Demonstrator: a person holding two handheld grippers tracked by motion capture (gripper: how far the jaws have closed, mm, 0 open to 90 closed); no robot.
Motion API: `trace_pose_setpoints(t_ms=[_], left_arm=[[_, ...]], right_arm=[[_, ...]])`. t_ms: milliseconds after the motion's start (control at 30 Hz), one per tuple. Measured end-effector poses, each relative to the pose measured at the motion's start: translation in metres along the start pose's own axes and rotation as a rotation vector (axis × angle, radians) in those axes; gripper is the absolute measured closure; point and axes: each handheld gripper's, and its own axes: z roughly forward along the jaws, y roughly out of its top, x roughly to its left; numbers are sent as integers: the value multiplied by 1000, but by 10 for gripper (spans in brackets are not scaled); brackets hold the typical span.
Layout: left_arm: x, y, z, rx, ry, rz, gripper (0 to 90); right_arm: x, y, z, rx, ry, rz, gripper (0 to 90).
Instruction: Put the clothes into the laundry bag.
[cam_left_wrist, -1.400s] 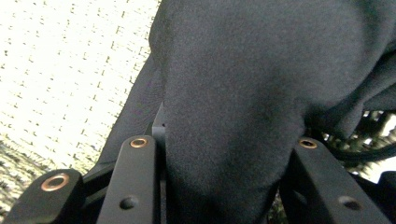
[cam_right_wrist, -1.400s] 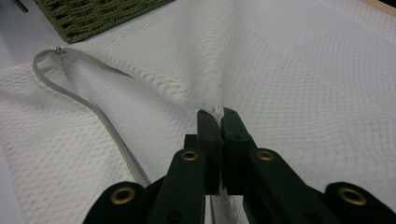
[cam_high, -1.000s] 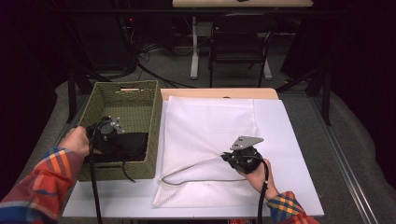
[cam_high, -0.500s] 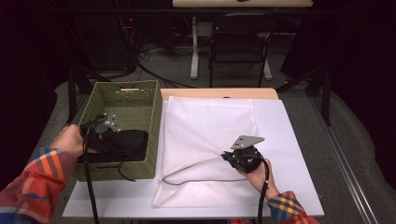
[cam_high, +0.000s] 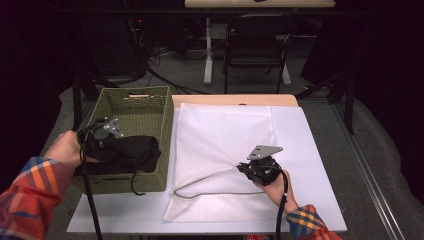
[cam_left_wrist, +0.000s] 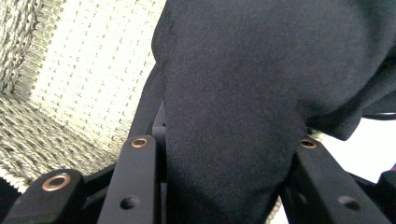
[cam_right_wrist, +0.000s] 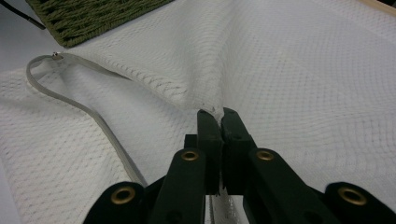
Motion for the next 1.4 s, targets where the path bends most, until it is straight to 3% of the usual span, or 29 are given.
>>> trace_pose_setpoints(t_ms=[200, 1033, 1400], left_arm=[[-6, 2, -10, -31, -1, -4, 612], [-23, 16, -35, -38, 12, 21, 610], [-31, 21, -41, -43, -13, 29, 611]], right_arm=[[1, -1, 1, 6, -2, 0, 883], [0, -2, 1, 18, -14, -8, 883], [0, -1, 0, 20, -17, -9, 884]])
